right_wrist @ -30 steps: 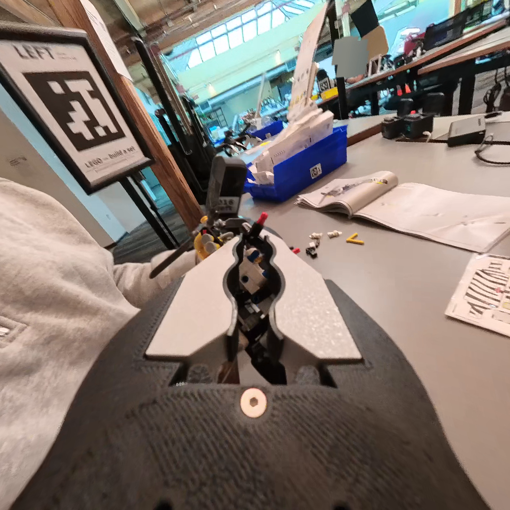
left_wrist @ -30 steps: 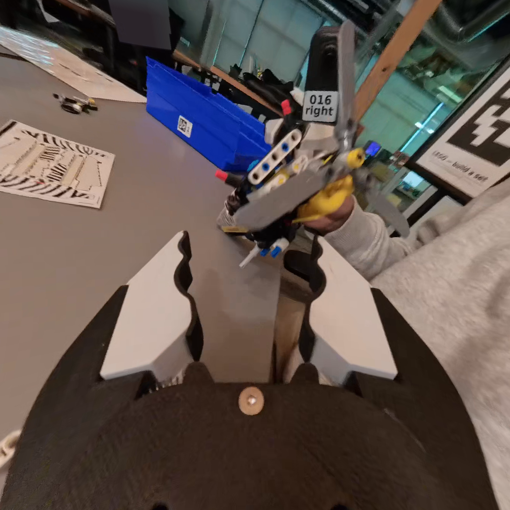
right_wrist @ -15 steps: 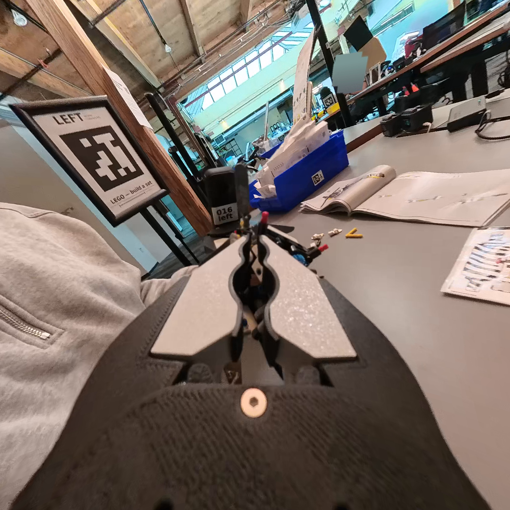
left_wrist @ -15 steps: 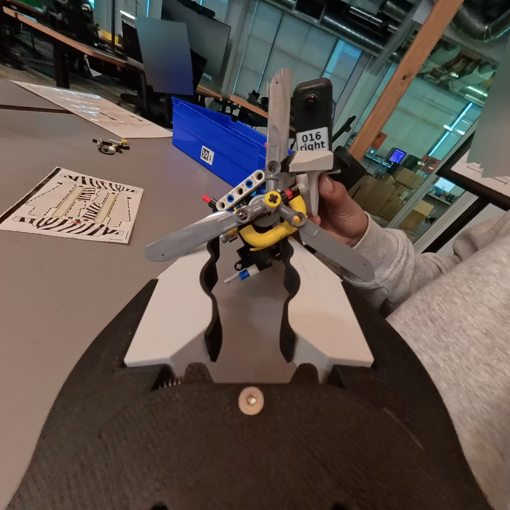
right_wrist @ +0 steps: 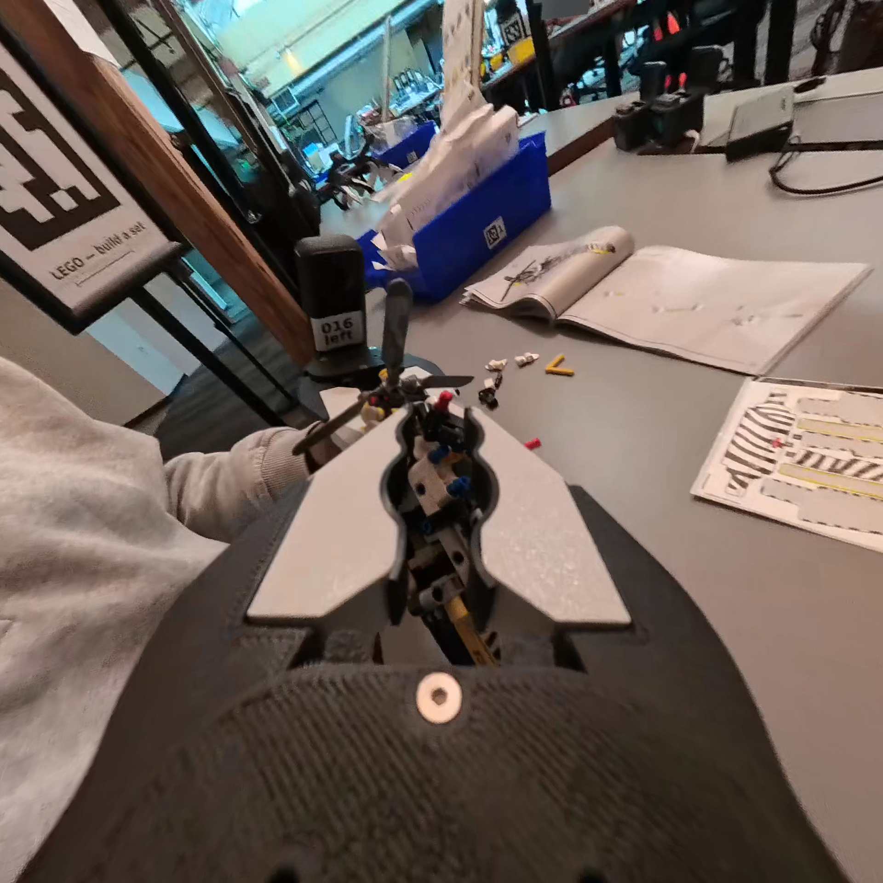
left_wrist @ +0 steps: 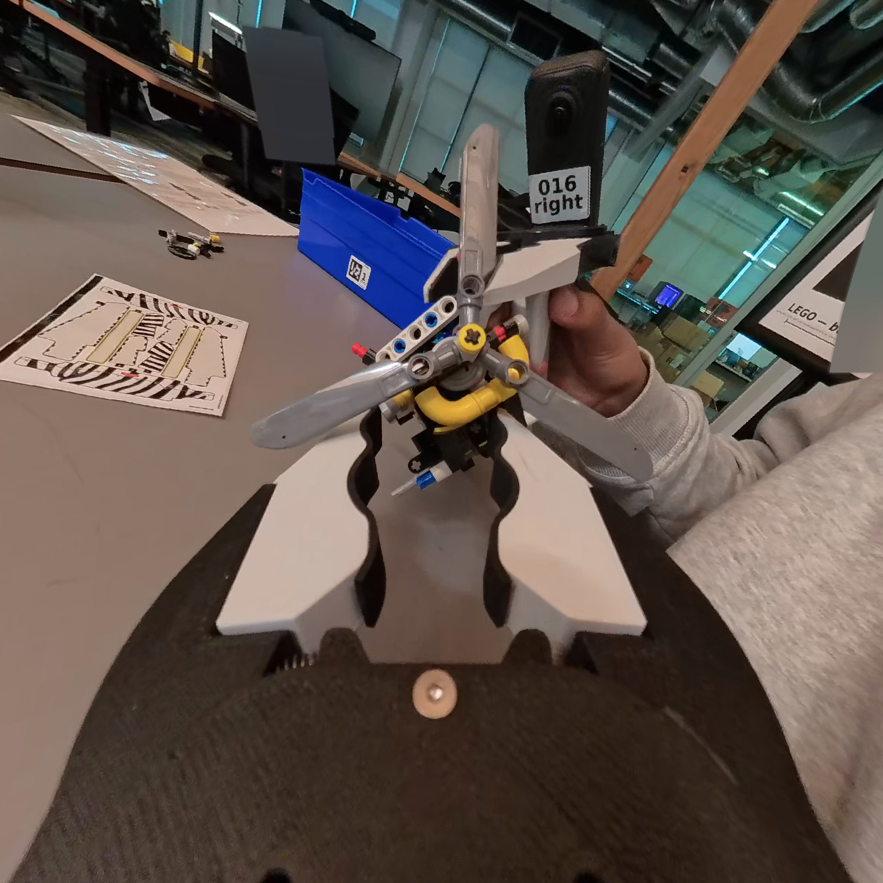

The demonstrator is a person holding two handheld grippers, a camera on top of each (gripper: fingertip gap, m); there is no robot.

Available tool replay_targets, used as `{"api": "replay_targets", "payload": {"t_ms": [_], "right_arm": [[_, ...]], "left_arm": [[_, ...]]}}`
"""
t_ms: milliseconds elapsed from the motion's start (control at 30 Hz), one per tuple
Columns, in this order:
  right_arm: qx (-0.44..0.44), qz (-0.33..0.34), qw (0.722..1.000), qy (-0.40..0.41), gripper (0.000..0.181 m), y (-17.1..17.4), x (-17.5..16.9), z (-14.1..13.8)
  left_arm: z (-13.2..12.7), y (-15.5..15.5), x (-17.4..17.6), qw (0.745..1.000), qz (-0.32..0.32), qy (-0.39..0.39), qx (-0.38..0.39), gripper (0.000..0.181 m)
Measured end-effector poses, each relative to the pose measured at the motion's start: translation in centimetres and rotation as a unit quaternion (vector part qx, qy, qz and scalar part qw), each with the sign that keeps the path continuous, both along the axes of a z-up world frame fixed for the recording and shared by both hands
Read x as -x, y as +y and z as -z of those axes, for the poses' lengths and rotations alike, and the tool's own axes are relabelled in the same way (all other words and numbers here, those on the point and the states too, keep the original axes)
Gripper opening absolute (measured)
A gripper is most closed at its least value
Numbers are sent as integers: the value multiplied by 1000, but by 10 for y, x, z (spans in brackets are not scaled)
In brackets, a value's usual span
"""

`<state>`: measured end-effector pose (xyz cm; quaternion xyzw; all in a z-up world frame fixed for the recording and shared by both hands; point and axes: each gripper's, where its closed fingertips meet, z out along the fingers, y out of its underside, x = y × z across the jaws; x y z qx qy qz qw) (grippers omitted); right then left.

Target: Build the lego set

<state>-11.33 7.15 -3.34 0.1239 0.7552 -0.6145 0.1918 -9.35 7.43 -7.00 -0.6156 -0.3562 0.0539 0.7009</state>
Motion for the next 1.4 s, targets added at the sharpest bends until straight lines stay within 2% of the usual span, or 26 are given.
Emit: {"api": "replay_targets", "payload": {"t_ms": [200, 467, 600, 733, 833, 1000, 1400], "right_arm": [[11, 5, 999, -31, 4, 9, 6, -5], [2, 12, 999, -48, 0, 15, 7, 0], [20, 47, 998, -33, 29, 11, 11, -18], [-25, 81, 996, 9, 30, 4, 15, -10], [-39, 88, 995, 16, 25, 4, 18, -4], [-18, 66, 997, -23, 6, 8, 13, -4], [-35, 71, 997, -8, 4, 14, 12, -4]], "left_arm": [[-1, -3, 1, 1000, -3, -7, -13, 36], [-1, -6, 3, 1000, -11, -9, -16, 36], [0, -6, 4, 999, -34, 2, 4, 35], [0, -1, 3, 998, -54, 13, 21, 36], [0, 1, 3, 998, -60, 15, 26, 35], [0, -1, 5, 998, -64, 8, 14, 35], [-2, 1, 5, 996, -82, 24, 26, 35]]}}
